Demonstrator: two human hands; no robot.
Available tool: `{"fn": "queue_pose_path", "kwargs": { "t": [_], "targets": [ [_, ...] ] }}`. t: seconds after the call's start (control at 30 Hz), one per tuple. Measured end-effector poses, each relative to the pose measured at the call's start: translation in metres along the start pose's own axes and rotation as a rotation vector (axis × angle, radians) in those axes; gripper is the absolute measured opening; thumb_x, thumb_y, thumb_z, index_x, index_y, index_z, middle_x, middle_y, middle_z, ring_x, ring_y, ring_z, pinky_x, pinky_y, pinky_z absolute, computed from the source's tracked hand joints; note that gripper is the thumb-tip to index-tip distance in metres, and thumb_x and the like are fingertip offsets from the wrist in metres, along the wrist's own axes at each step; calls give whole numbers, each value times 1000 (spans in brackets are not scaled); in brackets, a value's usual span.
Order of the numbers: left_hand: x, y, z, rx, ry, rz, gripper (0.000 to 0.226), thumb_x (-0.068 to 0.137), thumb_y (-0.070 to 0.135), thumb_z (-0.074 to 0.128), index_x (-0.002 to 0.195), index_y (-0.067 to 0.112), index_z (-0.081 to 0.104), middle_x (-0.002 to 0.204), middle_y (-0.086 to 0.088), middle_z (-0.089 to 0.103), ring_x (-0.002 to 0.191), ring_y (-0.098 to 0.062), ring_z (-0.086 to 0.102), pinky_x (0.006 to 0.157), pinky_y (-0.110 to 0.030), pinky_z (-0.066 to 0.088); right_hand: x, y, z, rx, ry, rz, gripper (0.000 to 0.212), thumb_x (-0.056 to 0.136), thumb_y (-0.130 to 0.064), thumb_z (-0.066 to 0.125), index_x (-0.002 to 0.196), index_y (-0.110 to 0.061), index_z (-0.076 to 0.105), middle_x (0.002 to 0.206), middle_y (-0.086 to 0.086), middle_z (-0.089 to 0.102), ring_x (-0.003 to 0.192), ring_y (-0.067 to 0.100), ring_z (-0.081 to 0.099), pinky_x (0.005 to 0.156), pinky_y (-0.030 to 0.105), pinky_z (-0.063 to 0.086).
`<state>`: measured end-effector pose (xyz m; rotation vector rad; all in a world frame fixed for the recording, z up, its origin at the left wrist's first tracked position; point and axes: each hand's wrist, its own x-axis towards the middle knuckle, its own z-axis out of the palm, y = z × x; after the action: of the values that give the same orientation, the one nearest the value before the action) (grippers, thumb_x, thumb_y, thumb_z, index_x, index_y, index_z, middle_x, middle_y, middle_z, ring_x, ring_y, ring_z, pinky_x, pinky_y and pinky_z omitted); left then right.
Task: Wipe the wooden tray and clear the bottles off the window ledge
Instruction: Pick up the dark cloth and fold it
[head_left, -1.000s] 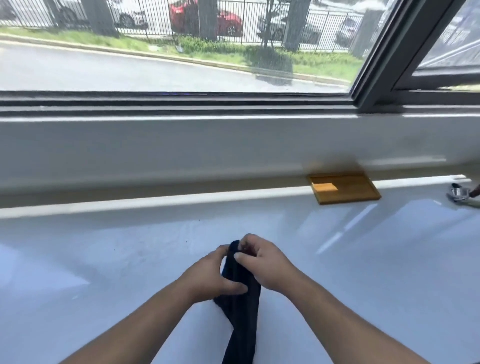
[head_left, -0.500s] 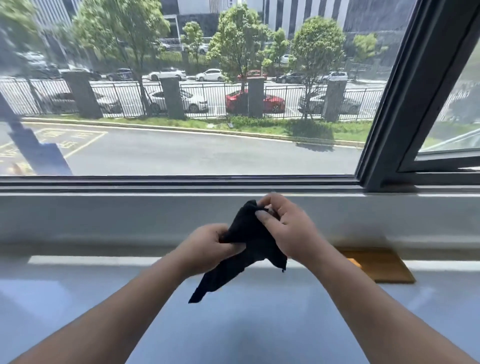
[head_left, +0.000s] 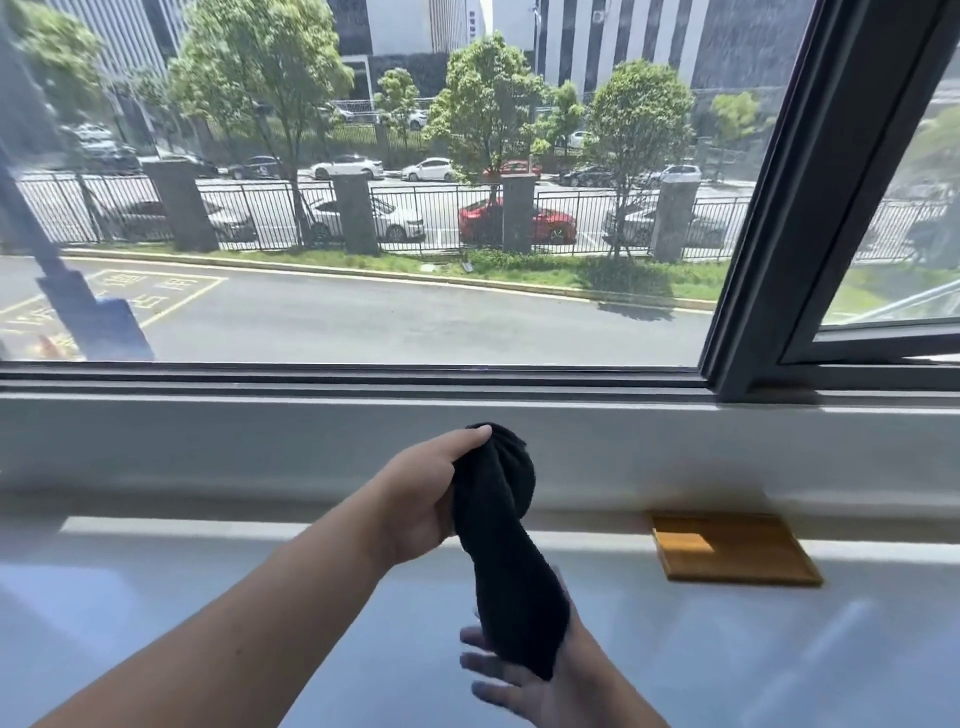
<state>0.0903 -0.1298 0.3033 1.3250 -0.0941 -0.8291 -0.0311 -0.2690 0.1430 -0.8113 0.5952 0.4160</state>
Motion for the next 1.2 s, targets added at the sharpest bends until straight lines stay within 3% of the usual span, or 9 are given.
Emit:
{"fn": "queue_pose_path", "kwargs": {
  "t": [0.1,0.2,0.3,0.43,0.6,0.83,0.93,1.03,1.2],
  "targets": [
    [-5,3,-12,-45,0,22,46,103,38,61,127,1,72,127,-22,73,117,-42,70,81,-42,64,-9,-20,6,97,-144,-170,98,80,-88,49,130,-7,71,133,24,67,116,41,67,110,54,47],
    [-11,10,-30,-50,22,52,47,103,38,59,127,0,71,125,-23,73,112,-39,73,80,-42,63,-20,-48,15,81,-248,-267,71,95,-64,58,142,-12,62,148,22,57,135,40,56,118,54,38],
    [-14,17,-51,-49,17,72,49,106,40,53,131,0,68,128,-25,71,115,-39,71,85,-43,61,-22,-64,25,-3,-258,-348,54,97,-33,66,147,-14,55,146,22,58,123,38,61,106,51,44],
    [-16,18,-69,60,83,77,34,111,37,48,134,17,64,113,-13,79,92,-29,77,67,-37,62,-23,-83,41,-104,-278,-413,49,97,-11,62,144,-23,55,140,18,64,113,35,65,90,47,56],
    [-11,6,-104,313,172,-16,33,106,9,53,130,29,64,109,-9,80,84,-25,75,71,-40,62,-26,-118,46,-253,-9,-568,60,98,-3,63,150,-24,42,92,11,72,79,23,67,70,34,55],
    [-3,-10,-131,292,349,36,43,95,3,73,127,26,57,99,-12,82,82,-26,80,66,-33,62,-38,-134,23,-420,84,-654,74,99,-4,63,159,-31,30,98,13,75,91,26,73,98,49,56],
    [2,-7,-131,303,324,131,36,95,2,74,124,23,67,104,-15,81,89,-26,79,74,-31,60,-46,-137,16,-492,121,-652,67,99,0,63,151,-33,35,113,24,76,99,29,75,91,42,60],
    [3,-1,-127,463,269,200,24,95,3,74,113,18,76,104,-5,82,95,-17,78,81,-26,57,-53,-145,6,-681,204,-640,30,99,-1,64,126,-13,65,101,13,81,94,25,76,89,39,62],
    [13,5,-114,1183,407,354,16,91,28,78,82,38,71,87,17,73,90,-5,67,74,-21,45,-56,-157,-7,-1476,565,-780,13,94,-37,69,81,-34,71,91,-8,70,92,15,61,80,39,49]
  ]
}}
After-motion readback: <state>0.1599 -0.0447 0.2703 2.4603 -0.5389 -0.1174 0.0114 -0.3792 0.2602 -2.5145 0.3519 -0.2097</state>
